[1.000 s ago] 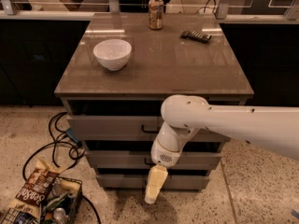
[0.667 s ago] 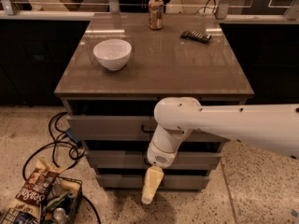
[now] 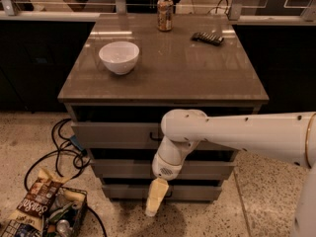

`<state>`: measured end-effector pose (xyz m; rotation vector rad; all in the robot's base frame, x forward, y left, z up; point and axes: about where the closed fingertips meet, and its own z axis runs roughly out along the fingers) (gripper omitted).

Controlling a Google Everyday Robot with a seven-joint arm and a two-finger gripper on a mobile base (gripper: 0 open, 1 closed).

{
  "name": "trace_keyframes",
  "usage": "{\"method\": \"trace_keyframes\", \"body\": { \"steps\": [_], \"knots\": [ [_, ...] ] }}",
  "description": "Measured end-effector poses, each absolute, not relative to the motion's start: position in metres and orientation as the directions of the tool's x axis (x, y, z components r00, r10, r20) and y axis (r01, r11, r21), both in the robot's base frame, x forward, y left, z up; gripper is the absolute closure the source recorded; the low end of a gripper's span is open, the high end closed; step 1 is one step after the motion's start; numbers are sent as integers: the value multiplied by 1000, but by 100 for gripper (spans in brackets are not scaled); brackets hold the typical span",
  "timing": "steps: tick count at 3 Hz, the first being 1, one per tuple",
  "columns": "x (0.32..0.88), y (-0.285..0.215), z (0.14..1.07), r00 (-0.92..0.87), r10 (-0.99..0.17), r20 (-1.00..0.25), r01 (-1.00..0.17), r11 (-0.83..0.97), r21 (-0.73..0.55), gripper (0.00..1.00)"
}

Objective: Open middle drawer

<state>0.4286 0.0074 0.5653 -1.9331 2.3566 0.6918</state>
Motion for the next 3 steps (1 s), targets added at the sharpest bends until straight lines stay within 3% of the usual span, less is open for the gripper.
{"method": "trace_keyframes", "body": {
  "steps": [3],
  "knots": [
    [402, 5, 541, -234, -920, -315, -955, 158, 250, 0]
  ]
}}
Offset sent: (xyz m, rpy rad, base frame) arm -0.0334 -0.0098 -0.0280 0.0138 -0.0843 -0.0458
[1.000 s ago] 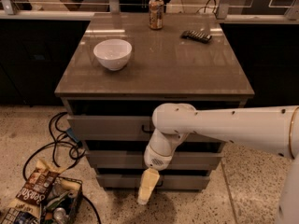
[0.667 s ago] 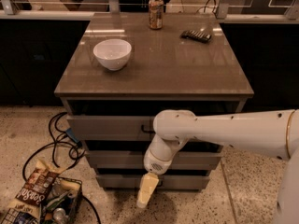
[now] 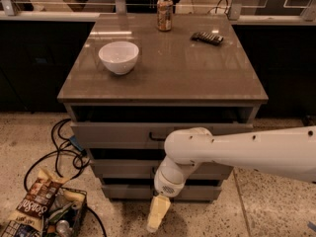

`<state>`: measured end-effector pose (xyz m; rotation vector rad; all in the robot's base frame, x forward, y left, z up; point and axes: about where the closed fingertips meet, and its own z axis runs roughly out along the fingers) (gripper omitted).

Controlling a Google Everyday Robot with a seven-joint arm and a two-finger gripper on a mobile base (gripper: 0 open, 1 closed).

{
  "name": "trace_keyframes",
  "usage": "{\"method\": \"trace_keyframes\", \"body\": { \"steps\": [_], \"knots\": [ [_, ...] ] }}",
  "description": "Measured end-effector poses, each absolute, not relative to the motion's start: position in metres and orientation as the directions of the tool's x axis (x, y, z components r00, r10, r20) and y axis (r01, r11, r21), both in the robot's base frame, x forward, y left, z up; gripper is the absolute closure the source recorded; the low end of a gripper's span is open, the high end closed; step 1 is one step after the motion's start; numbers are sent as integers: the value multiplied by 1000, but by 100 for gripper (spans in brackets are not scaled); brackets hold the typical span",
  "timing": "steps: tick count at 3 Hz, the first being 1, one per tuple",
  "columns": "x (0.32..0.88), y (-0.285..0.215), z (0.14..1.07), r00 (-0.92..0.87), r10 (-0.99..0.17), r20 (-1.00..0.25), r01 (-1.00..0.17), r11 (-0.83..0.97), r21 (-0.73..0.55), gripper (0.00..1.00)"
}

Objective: Open middle drawer

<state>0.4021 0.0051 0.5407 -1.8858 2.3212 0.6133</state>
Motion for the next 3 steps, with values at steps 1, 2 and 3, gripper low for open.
{"method": "trace_keyframes", "body": {
  "steps": [1, 2, 3],
  "knots": [
    [413, 20, 520, -187, -941, -281, -970, 133, 203, 0],
    [424, 26, 510, -183, -940, -289, -971, 128, 201, 0],
    [436, 29, 500, -179, -937, -302, -973, 122, 197, 0]
  ]
}}
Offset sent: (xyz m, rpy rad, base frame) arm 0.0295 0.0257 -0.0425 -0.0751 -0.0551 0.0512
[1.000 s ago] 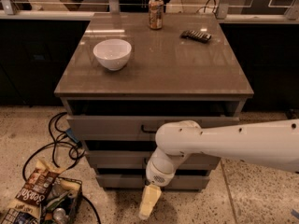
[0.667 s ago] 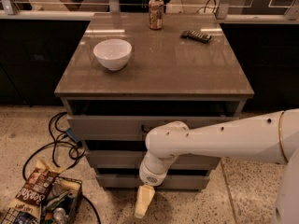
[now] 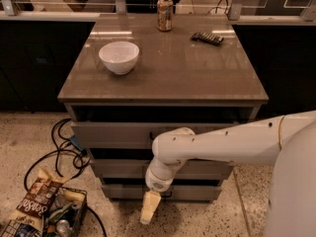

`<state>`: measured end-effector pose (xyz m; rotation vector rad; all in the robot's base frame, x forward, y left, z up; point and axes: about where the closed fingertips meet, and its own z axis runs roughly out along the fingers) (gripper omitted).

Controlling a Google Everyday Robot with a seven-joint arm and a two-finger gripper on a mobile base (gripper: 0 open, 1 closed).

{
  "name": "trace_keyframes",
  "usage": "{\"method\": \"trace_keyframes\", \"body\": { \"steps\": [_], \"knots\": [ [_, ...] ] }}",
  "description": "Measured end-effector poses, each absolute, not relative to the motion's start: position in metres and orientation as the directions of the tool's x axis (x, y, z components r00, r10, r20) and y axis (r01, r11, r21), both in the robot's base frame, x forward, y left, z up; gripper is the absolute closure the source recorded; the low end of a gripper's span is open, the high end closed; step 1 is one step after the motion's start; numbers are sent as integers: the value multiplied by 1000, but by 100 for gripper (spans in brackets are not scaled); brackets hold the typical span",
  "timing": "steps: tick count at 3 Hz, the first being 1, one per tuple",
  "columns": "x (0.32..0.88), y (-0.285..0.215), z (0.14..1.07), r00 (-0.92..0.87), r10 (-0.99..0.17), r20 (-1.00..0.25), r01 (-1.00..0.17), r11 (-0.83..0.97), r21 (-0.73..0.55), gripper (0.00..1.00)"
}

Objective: Open middle drawer

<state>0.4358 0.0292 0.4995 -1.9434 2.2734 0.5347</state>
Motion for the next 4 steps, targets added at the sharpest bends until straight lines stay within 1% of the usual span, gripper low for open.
{"method": "trace_keyframes", "body": {
  "steps": [2, 4],
  "knots": [
    [454, 20, 468, -209, -934, -290, -967, 153, 203, 0],
    [479, 10, 457, -220, -933, -284, -970, 178, 166, 0]
  ]
}}
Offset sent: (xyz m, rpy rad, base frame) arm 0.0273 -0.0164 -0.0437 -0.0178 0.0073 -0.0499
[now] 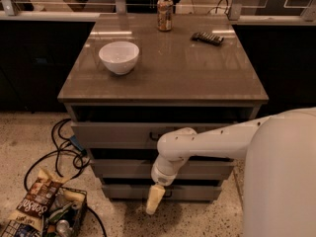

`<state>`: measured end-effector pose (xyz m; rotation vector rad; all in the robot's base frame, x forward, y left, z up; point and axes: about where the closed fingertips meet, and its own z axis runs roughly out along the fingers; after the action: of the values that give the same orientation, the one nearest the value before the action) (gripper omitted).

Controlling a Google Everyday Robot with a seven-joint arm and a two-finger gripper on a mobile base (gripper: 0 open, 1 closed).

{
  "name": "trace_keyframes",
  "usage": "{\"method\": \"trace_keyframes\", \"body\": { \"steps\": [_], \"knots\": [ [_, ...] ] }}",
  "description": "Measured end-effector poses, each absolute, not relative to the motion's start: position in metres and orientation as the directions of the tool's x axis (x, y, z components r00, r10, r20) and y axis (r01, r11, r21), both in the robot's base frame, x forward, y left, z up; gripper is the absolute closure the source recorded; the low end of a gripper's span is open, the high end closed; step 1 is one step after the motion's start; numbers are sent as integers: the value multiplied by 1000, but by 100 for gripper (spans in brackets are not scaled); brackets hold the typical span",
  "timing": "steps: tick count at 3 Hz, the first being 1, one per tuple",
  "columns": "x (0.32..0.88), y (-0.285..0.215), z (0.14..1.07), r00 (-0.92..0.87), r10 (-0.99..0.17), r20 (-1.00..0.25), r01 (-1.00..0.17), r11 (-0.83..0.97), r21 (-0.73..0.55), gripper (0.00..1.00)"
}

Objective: Open middle drawer

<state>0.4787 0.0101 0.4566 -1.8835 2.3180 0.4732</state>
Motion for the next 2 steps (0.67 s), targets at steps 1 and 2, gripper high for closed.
{"method": "trace_keyframes", "body": {
  "steps": [1, 2],
  "knots": [
    [486, 3, 452, -228, -937, -264, -970, 193, 151, 0],
    [485, -1, 448, -234, -938, -254, -968, 200, 154, 0]
  ]
}}
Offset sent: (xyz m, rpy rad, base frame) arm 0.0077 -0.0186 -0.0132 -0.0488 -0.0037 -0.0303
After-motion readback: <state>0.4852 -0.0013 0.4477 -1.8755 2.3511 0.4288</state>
